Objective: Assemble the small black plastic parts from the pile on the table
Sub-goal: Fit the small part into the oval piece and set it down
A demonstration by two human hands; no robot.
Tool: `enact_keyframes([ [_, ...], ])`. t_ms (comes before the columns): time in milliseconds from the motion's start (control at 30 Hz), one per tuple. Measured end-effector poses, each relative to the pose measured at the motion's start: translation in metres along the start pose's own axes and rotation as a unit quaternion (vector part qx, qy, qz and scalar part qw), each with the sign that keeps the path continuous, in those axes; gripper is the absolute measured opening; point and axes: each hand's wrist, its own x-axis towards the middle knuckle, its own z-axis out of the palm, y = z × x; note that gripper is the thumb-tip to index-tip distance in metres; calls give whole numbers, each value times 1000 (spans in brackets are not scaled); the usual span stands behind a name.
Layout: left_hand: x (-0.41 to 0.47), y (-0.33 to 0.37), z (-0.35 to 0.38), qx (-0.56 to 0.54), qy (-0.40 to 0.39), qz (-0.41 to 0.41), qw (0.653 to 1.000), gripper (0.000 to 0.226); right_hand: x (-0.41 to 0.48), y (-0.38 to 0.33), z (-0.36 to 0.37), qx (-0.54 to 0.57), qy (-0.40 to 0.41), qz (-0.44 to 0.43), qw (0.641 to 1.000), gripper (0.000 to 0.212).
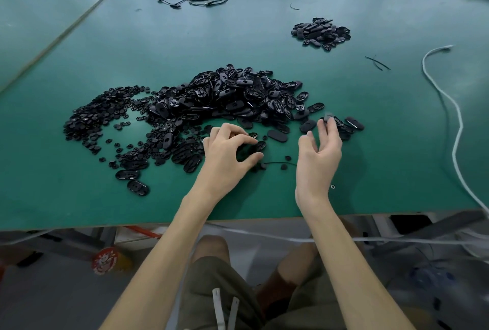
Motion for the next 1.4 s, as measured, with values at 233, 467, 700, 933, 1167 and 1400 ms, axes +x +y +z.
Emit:
enact_keyframes([
  [233, 0, -2, 1, 5, 35, 4, 999, 11, -4, -6, 1, -25, -48, 11, 998, 81],
  [467, 3, -5, -5, -167, 125, -111, 972, 14, -8, -9, 2, -126, -92, -82, 984, 73],
  [700, 3, -6, -6, -210, 166, -123, 956, 13, -13, -1, 7, -350, -230, -157, 894, 21],
  [933, -1, 2, -7, -225, 98, -70, 967, 20, -12, 4, 12, -429, -237, -179, 853, 10],
  [1167, 0, 4, -9, -266, 61, -75, 959, 22, -11, -4, 9, -264, -197, -127, 936, 11],
  [1400, 0, 3, -8, -266, 37, -67, 961, 23, -12, -9, 6, -191, -202, -119, 953, 10],
])
